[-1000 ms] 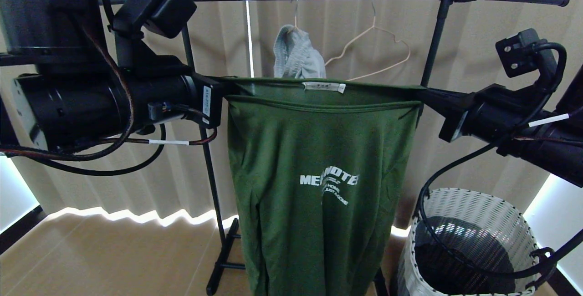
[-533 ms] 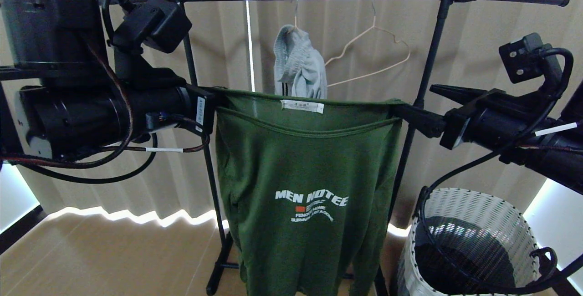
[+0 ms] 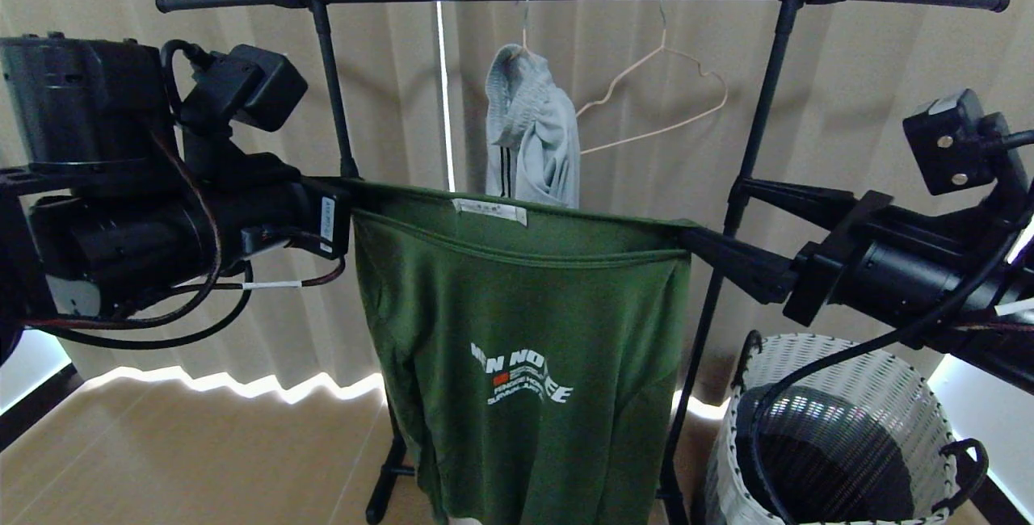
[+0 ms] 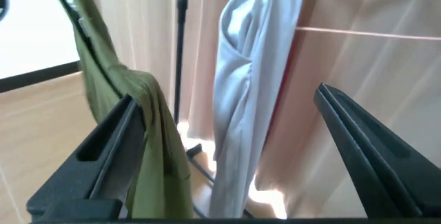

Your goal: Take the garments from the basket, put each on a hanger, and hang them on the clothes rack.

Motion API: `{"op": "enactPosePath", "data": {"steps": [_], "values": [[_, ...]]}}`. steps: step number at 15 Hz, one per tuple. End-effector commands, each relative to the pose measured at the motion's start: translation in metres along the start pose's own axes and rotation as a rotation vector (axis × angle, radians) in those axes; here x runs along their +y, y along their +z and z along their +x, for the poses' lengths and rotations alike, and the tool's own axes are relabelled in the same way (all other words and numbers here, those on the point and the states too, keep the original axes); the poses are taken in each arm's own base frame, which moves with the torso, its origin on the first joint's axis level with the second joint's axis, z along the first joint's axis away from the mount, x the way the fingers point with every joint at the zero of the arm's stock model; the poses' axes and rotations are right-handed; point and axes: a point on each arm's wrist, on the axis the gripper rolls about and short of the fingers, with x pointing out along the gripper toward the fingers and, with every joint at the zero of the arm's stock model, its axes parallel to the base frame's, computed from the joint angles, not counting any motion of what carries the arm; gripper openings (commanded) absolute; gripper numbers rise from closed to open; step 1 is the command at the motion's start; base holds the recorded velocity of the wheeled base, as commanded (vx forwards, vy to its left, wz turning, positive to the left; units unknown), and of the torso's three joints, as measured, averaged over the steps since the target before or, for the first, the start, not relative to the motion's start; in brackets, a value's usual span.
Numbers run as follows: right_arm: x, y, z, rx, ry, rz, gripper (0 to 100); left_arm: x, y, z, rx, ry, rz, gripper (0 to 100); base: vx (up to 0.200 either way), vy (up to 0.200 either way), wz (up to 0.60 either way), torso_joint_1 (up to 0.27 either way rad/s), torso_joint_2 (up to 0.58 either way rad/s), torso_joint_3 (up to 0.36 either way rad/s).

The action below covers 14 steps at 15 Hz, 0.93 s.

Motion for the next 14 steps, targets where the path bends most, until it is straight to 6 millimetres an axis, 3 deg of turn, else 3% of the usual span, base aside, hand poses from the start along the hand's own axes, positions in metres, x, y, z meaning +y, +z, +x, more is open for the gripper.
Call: {"op": "enactPosePath", "data": {"steps": [1,7,10,14], "values": [[0.002,-0.002,-0.006,-0.010,0.006,-0.002,100,0.004,-0.003,0.001,0.013,0.022,-0.003,0,0.000,0.000,0.00,0.000,0.00,0.000],[0.001,-0.023,-0.016,0.023,0.002,-0.039,100,0.010,-0.003,-0.010,0.006,0.073,-0.011,0,0.000,0.000,0.00,0.000,0.00,0.000],[-0.027,-0.034,-0.033,0.093,-0.272,-0.214,100,0.012,-0.002,-0.039,-0.028,0.081,-0.014,0,0.000,0.000,0.00,0.000,0.00,0.000],[-0.026,-0.046,-0.046,0.122,-0.387,-0.229,100,0.020,-0.010,-0.062,-0.035,0.117,-0.022,0,0.000,0.000,0.00,0.000,0.00,0.000]]}}
